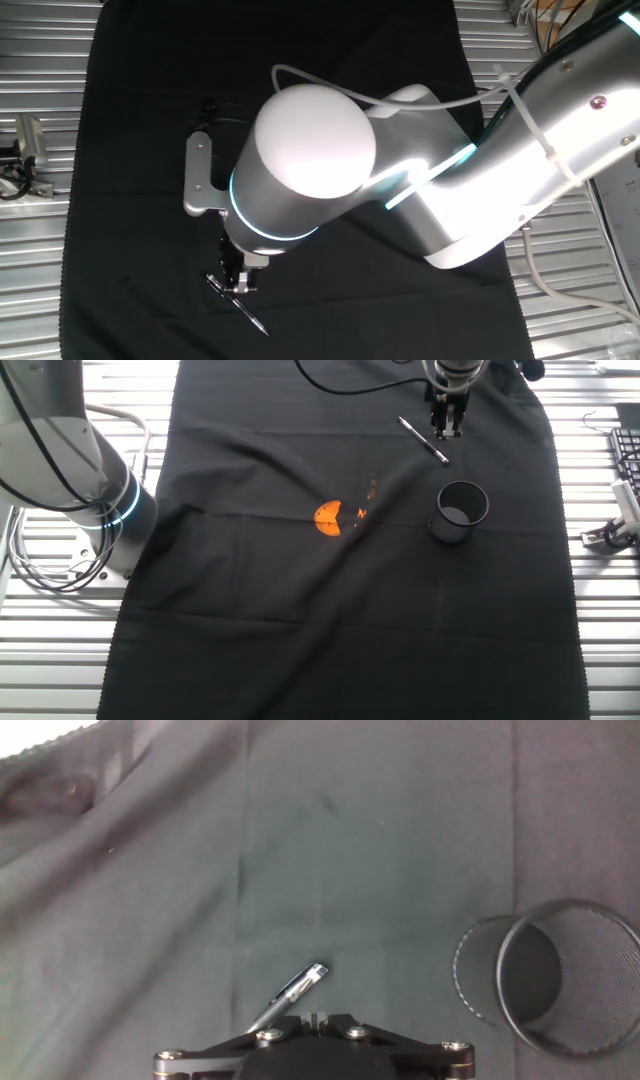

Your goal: Put the pen into the pen holder

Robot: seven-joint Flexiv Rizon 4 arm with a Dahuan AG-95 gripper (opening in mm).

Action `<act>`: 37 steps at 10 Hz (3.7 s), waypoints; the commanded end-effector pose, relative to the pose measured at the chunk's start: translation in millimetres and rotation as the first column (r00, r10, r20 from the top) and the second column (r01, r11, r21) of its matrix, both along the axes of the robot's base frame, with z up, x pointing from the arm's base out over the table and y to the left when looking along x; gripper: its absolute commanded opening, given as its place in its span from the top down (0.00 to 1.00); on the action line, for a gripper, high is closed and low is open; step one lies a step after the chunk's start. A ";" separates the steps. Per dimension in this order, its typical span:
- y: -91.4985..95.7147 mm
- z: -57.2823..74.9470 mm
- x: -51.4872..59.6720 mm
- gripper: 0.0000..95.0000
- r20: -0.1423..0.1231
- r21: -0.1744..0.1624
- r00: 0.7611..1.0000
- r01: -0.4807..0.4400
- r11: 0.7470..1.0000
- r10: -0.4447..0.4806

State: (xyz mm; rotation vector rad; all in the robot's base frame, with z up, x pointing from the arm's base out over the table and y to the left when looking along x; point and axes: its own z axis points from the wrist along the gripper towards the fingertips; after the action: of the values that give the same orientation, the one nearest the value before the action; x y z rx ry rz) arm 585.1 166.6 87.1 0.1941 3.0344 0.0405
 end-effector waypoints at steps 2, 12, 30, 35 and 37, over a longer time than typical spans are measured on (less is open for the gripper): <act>-0.1 -0.3 -0.1 1.00 -0.002 0.017 0.996 0.091 0.996 -0.091; 29.9 -15.1 -2.9 1.00 0.010 -0.004 0.991 0.130 0.992 -0.130; 69.5 -25.0 -16.6 1.00 0.025 0.017 0.991 0.130 0.991 -0.130; 70.7 -25.8 -17.7 1.00 0.029 0.027 0.991 0.130 0.991 -0.131; 70.8 -25.8 -17.7 1.00 0.028 0.029 0.991 0.130 0.991 -0.131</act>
State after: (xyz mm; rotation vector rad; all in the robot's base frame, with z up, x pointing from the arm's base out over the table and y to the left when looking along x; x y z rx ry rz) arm 567.5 237.3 61.0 0.3920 2.9838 0.0711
